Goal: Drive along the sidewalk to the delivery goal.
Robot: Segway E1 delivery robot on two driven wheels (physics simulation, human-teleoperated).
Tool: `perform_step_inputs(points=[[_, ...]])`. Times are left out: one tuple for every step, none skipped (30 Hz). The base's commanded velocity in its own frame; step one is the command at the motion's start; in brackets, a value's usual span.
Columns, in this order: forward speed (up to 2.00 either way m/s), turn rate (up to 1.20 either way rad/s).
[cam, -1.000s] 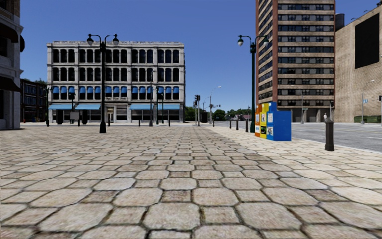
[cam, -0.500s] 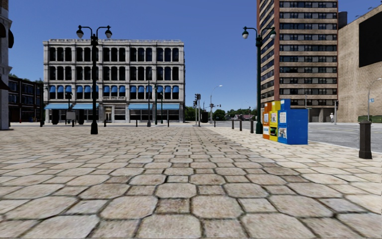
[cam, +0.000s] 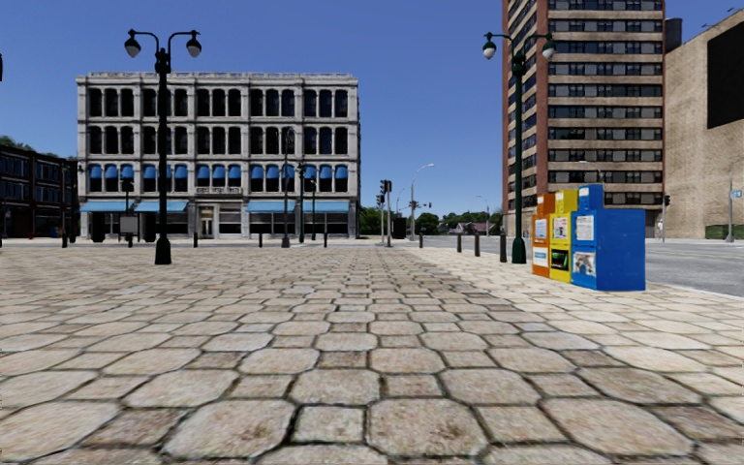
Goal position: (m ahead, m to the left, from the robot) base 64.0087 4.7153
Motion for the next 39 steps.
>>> perform_step_inputs(points=[[2.00,0.00],[2.00,0.00],[2.00,0.00],[2.00,0.00],[2.00,0.00],[2.00,0.00],[2.00,0.00],[2.00,0.00],[2.00,0.00],[2.00,0.00],[2.00,0.00],[2.00,0.00],[2.00,0.00],[2.00,0.00],[2.00,0.00],[2.00,0.00],[2.00,0.00],[2.00,0.00],[2.00,0.00],[2.00,0.00],[2.00,0.00],[2.00,0.00],[2.00,0.00],[2.00,0.00],[2.00,0.00],[2.00,0.00],[2.00,0.00],[2.00,0.00],[2.00,0.00],[2.00,0.00],[2.00,0.00],[2.00,0.00],[2.00,0.00],[2.00,0.00],[2.00,0.00],[2.00,0.00],[2.00,0.00],[2.00,0.00],[2.00,0.00]])
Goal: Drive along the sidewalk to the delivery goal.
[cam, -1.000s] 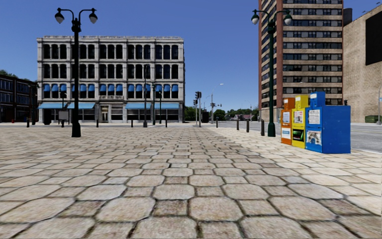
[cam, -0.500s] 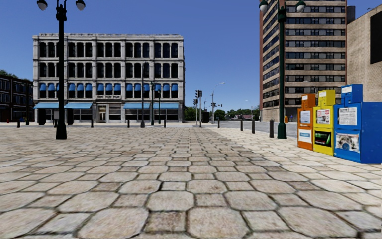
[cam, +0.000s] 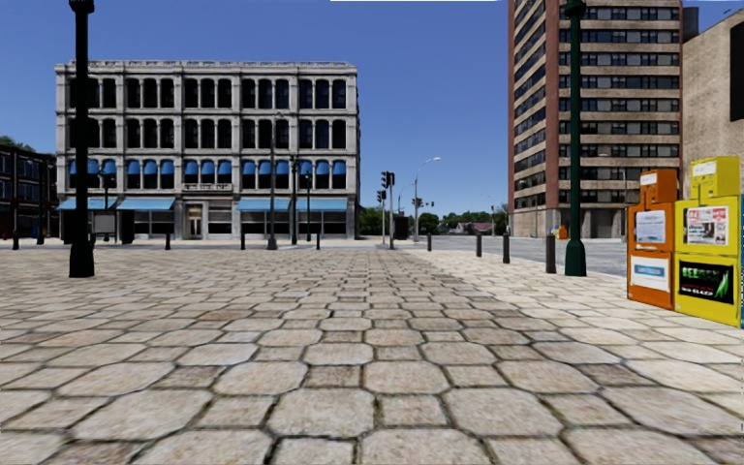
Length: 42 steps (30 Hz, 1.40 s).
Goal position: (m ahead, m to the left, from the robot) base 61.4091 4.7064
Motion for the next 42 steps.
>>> perform_step_inputs(points=[[2.00,0.00],[2.00,0.00],[2.00,0.00],[2.00,0.00],[2.00,0.00],[2.00,0.00],[2.00,0.00],[2.00,0.00],[2.00,0.00],[2.00,0.00],[2.00,0.00],[2.00,0.00],[2.00,0.00],[2.00,0.00],[2.00,0.00],[2.00,0.00],[2.00,0.00],[2.00,0.00],[2.00,0.00],[2.00,0.00],[2.00,0.00],[2.00,0.00],[2.00,0.00],[2.00,0.00],[2.00,0.00],[2.00,0.00],[2.00,0.00],[2.00,0.00],[2.00,0.00],[2.00,0.00],[2.00,0.00],[2.00,0.00],[2.00,0.00],[2.00,0.00],[2.00,0.00],[2.00,0.00],[2.00,0.00],[2.00,0.00],[2.00,0.00],[2.00,0.00],[2.00,0.00],[2.00,0.00]])
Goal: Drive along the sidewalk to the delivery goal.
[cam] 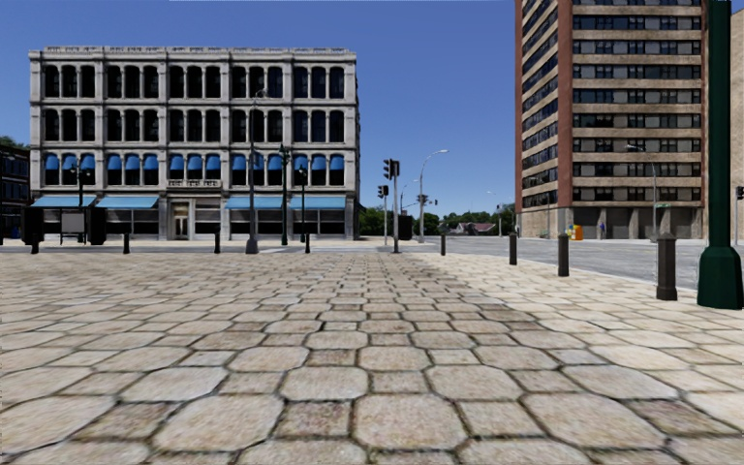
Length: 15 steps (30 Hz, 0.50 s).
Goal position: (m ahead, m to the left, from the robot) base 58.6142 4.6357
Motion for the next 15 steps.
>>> perform_step_inputs(points=[[2.00,0.00],[2.00,0.00],[2.00,0.00],[2.00,0.00],[2.00,0.00],[2.00,0.00],[2.00,0.00],[2.00,0.00],[2.00,0.00],[2.00,0.00],[2.00,0.00],[2.00,0.00],[2.00,0.00],[2.00,0.00],[2.00,0.00]])
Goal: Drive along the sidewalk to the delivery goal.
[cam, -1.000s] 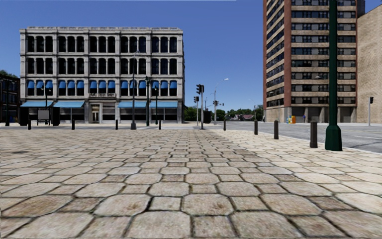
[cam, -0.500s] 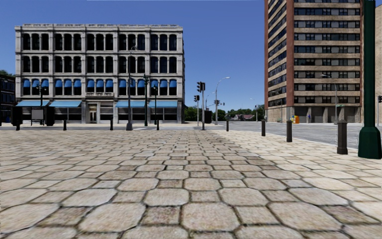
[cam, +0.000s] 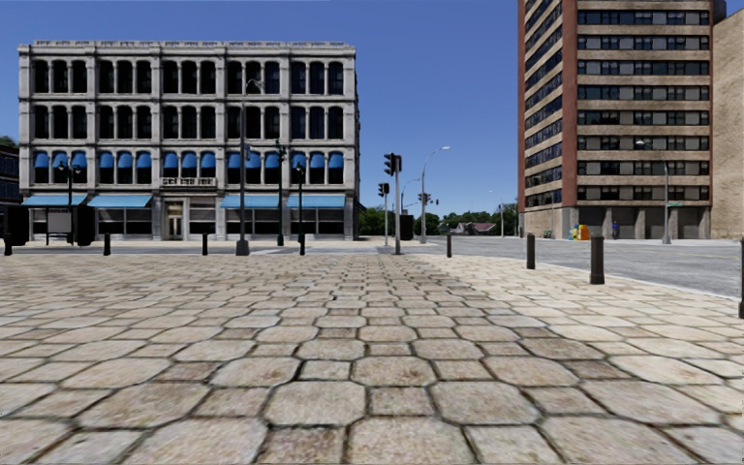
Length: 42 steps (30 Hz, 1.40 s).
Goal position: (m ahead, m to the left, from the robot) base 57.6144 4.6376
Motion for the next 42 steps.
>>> perform_step_inputs(points=[[2.00,0.00],[2.00,0.00],[2.00,0.00],[2.00,0.00],[2.00,0.00],[2.00,0.00],[2.00,0.00],[2.00,0.00],[2.00,0.00],[2.00,0.00],[2.00,0.00],[2.00,0.12],[2.00,0.61],[2.00,1.01],[2.00,1.13],[2.00,1.15],[2.00,0.38],[2.00,0.14],[2.00,0.14],[2.00,0.04],[2.00,0.00],[2.00,0.00],[2.00,0.00],[2.00,0.00],[2.00,0.00],[2.00,0.00],[2.00,0.00],[2.00,0.00],[2.00,0.00],[2.00,0.00],[2.00,0.00],[2.00,0.00],[2.00,0.00],[2.00,0.00],[2.00,0.00],[2.00,0.00],[2.00,0.00],[2.00,0.00],[2.00,0.00],[2.00,0.00],[2.00,0.00],[2.00,0.00]])
